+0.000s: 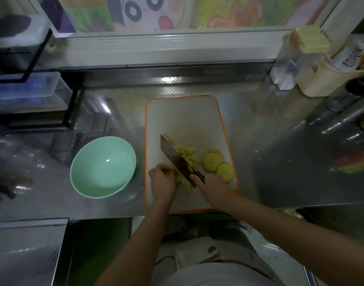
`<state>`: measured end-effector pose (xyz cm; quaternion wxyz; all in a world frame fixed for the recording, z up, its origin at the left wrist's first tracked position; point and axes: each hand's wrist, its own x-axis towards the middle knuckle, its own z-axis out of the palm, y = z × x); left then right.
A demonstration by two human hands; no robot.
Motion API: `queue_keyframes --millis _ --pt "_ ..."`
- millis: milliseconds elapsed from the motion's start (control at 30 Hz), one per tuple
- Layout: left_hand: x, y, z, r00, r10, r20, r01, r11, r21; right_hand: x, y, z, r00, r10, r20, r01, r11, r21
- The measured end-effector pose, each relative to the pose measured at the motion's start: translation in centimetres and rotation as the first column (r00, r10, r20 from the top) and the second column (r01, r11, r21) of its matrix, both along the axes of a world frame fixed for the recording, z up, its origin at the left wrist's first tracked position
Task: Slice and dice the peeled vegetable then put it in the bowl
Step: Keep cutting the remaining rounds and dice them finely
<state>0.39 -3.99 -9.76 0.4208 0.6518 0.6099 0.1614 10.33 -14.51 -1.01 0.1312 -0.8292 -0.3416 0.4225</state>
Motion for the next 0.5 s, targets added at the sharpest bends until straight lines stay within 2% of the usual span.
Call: queue_keyframes --millis 167,233,300,400,500 --pt "-0.3 -0.3 -0.3 0.997 0.052 0.058 -0.050 0.998 -0.029 -0.2 -0.1 0.2 1.000 -0.010 0.001 0.010 0.999 0.051" --pt "-0.3 -0.4 0.2 0.989 0.097 0.115 -0.094 0.995 -0.029 -0.1 0.0 -0.3 0.999 -0.054 0.003 0.053 0.991 0.124" --pt "-0.4 -0.5 0.7 0.978 0.127 0.164 -0.124 0.992 -0.028 -0.3 0.1 -0.4 0.999 -0.028 0.046 0.020 0.987 0.158" --pt "-0.8 -0.2 0.9 0.965 0.178 0.191 -0.157 0.980 -0.119 -0.2 0.2 -0.5 0.998 -0.020 0.057 0.011 0.988 0.156" --pt "-1.3 0.2 0.8 0.971 0.187 0.150 -0.153 0.965 -0.213 -0.3 0.4 -0.4 0.999 -0.013 0.047 0.006 0.987 0.158"
